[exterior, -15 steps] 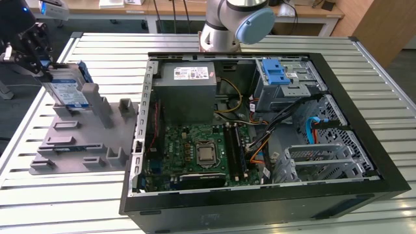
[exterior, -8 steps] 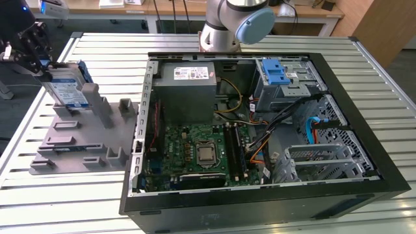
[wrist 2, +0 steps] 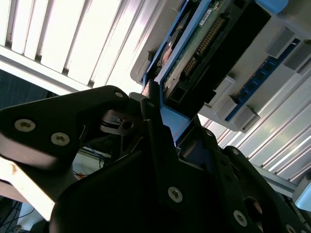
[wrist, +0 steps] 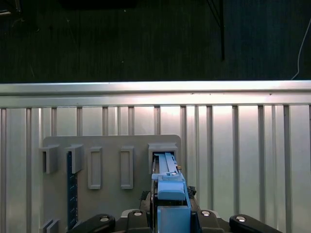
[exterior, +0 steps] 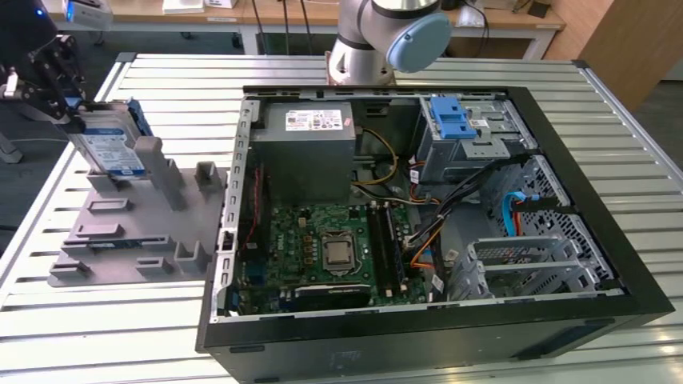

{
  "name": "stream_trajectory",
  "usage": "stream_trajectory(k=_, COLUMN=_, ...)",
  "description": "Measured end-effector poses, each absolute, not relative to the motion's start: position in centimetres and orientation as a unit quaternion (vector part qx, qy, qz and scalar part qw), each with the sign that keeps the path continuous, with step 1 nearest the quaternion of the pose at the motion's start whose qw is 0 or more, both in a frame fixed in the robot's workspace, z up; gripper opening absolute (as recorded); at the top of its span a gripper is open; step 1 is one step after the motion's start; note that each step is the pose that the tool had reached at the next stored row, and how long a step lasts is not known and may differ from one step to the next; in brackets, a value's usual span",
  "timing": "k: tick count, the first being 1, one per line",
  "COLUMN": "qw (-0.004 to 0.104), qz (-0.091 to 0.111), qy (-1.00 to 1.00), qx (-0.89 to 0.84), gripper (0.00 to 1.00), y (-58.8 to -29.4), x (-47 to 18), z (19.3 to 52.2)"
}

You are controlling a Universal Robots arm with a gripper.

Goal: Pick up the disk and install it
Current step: 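Pick up the disk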

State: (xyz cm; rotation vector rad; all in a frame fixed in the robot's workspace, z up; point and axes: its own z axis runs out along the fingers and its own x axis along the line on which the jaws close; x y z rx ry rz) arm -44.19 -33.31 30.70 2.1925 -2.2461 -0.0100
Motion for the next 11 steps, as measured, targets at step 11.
stream_trajectory(k=11, qw=0.001, qz=-0.003, qy=-0.716, qx=0.699, gripper=0.36, y=-33.31, x=-44.19, z=30.92)
